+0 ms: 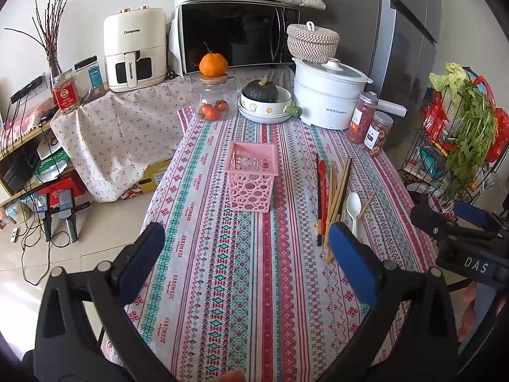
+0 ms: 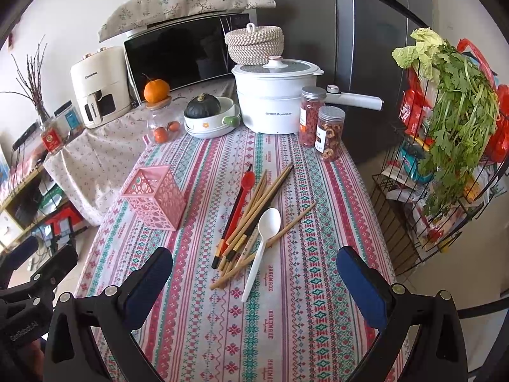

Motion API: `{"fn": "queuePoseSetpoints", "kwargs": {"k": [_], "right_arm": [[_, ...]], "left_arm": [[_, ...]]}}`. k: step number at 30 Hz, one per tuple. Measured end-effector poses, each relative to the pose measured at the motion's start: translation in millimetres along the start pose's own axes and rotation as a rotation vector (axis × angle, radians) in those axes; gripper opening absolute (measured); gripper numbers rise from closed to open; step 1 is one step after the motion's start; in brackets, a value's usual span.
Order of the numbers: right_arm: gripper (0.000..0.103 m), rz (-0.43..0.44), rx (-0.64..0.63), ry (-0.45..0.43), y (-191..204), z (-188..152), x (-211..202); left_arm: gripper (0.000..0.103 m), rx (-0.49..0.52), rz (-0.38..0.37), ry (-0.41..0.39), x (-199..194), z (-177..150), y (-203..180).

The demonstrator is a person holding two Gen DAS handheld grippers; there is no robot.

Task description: Organize utensils

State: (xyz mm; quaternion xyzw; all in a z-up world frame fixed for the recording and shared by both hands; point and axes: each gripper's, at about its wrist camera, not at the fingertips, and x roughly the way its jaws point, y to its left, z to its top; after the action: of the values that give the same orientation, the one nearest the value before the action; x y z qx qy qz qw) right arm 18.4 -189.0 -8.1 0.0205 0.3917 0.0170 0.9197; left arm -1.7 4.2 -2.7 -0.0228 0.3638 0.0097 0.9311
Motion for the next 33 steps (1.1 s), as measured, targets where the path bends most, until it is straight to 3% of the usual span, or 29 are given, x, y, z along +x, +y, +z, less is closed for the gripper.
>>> {"fn": "queuePoseSetpoints", "kwargs": {"k": [33], "right_arm": [[0.103,0.0,-0.002,0.005,1.3,-1.8,1.8]], "left_arm": [[0.102,0.003,0.003,0.0,0.3,-0.5,-0.6]]}}
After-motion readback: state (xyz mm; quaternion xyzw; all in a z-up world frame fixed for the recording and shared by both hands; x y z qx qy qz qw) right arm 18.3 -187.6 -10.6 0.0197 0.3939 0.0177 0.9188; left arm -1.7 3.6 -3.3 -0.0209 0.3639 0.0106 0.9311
